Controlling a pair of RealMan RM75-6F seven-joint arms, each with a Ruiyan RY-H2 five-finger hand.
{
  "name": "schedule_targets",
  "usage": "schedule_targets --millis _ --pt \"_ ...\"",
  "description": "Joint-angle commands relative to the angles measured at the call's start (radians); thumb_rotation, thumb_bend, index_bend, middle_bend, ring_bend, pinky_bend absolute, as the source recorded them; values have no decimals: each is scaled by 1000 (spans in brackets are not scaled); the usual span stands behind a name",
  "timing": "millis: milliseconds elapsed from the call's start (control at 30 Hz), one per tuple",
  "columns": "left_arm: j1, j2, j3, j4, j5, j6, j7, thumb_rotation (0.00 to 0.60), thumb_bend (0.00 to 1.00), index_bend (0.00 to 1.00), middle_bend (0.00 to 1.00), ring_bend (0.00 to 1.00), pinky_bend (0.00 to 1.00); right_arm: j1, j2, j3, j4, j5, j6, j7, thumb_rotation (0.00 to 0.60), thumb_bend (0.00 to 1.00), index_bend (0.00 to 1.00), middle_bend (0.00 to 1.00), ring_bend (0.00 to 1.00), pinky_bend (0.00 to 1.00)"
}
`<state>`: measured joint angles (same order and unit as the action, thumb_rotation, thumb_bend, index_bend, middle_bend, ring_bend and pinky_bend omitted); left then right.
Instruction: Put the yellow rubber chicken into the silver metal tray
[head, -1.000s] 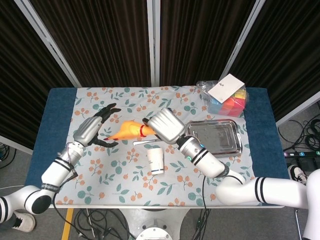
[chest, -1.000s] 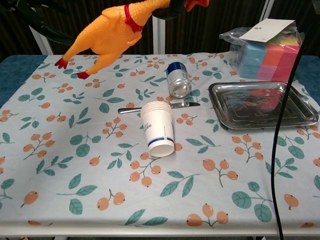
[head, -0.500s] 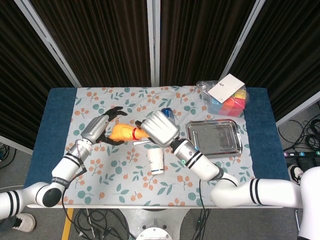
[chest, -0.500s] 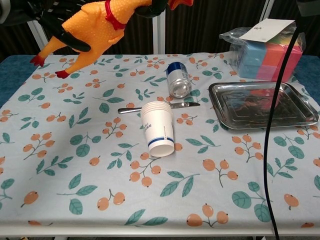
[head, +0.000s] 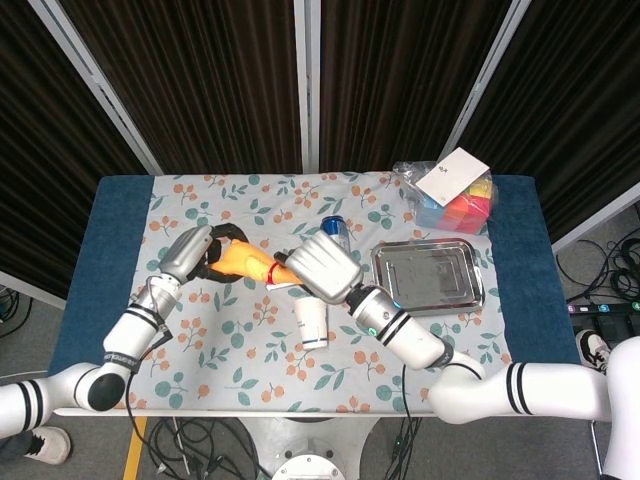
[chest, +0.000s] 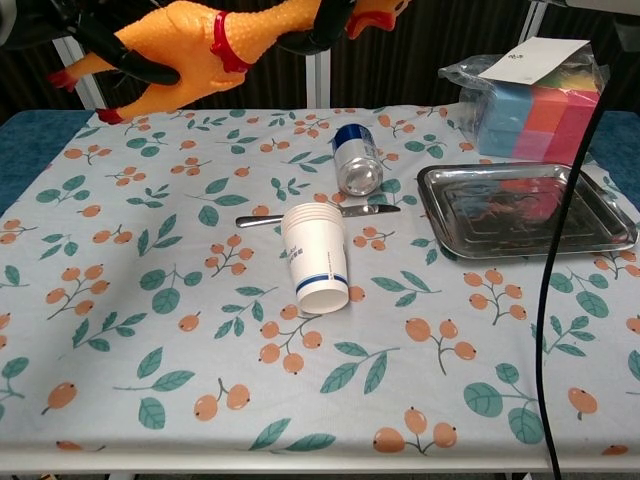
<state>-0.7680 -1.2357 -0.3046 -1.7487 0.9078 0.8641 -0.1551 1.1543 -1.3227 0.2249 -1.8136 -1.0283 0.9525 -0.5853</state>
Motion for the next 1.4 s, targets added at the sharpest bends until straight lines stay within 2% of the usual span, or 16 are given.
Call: schedule_targets --millis 33,233,300,367,433,467,500,567,600,700,833,1000,1167,1267,1400 --pt "-3 -2 1 2 -15 -4 9 600 884 912 942 846 702 -6 9 -9 -13 -16 -5 2 600 844 852 750 771 1000" --pt "-6 3 -2 -12 -44 0 27 600 905 923 955 858 703 -13 14 -5 -13 -25 -1 9 600 844 853 751 771 1000" --pt "-1 3 -1 -17 -34 11 27 600 881 869 925 834 702 -13 14 1 -3 -22 -1 13 600 844 853 751 771 1000" --pt "8 6 4 -29 -13 14 19 600 781 691 811 729 687 -13 12 4 6 -17 -3 15 600 844 853 751 771 1000" --pt "14 16 4 -40 11 -1 -2 600 584 400 567 500 594 -15 10 4 11 -14 -2 16 600 844 853 751 771 1000" --pt "19 18 2 -44 21 1 -15 600 482 283 426 367 506 -17 9 2 12 -14 0 15 600 844 853 751 771 1000" --pt "24 18 -1 -47 33 5 -26 600 401 219 311 256 406 -19 9 1 12 -14 0 15 600 844 853 751 771 1000" --pt "33 20 -3 -46 61 18 -38 600 294 178 183 129 263 -24 12 -2 13 -16 2 16 600 844 853 751 771 1000" --pt "36 22 -2 -45 73 21 -41 600 254 169 144 93 223 -26 14 -4 12 -18 3 17 600 844 853 751 771 1000" --pt "50 32 4 -52 118 37 -47 600 210 163 110 58 199 -40 25 -8 7 -25 9 28 600 844 853 751 771 1000" --pt "81 57 33 -66 204 86 -18 600 204 163 110 51 196 -82 49 -18 -1 -51 26 86 600 844 853 751 771 1000" --pt "131 77 63 -75 269 165 7 600 190 163 110 51 195 -179 126 -63 -12 -137 65 204 600 844 853 751 767 1000" --pt "180 109 95 -71 325 219 13 600 190 163 110 51 195 -323 226 -134 12 -262 136 417 600 844 853 751 765 1000" --pt "211 129 113 -60 357 253 12 600 189 163 110 51 195 -408 260 -182 82 -330 181 557 600 844 853 751 765 1000" --pt "251 143 125 -45 377 297 -15 600 189 163 110 51 195 -495 256 -243 219 -405 207 765 600 843 852 751 764 1000"
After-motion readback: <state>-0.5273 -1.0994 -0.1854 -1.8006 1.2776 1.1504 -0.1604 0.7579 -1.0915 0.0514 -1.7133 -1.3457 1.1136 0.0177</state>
